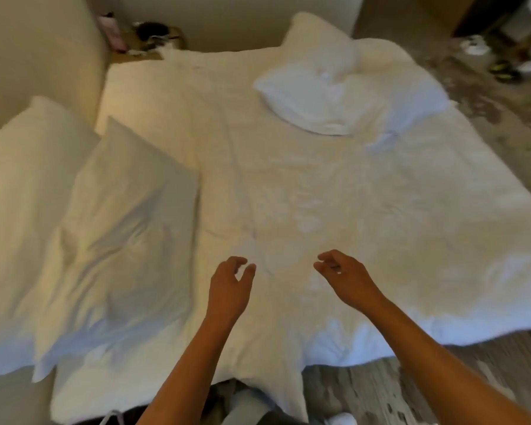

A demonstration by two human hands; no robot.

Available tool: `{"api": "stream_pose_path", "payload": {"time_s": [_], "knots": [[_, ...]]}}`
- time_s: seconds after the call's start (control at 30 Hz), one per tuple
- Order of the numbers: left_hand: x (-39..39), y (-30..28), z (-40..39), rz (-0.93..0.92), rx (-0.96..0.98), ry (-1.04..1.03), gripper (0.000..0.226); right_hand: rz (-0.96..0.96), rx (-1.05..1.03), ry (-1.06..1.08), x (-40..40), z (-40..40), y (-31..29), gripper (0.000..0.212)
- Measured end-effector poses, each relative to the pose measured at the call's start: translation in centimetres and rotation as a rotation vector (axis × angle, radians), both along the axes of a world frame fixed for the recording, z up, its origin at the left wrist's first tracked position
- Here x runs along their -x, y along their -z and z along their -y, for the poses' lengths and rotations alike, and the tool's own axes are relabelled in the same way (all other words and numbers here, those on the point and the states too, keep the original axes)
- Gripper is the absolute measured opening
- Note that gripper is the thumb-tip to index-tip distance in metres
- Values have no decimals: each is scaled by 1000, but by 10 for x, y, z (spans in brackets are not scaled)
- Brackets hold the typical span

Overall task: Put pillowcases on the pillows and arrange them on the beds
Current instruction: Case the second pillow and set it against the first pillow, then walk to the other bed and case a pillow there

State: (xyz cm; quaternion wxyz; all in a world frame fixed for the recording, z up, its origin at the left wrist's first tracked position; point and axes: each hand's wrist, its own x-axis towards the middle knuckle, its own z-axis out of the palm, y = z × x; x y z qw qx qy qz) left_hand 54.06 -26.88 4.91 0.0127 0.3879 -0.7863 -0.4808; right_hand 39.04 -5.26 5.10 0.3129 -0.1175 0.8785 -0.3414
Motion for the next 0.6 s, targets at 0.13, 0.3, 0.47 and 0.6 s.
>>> {"api": "stream_pose_path", "payload": {"time_s": [0.13,0.3,0.47,0.6], "knots": [[26,-5,-140,-8,-127,261,17,34,-26,273,-45,-170,1,28],[41,-11,-307,126,-297,520,25,82,-73,603,-130,-346,2,17],[51,-25,-445,141,-375,664,20,143,-78,891,-209,-469,7,18],[64,-35,-523,160,-422,748,19,170,-56,1035,-231,-532,11,20]]}}
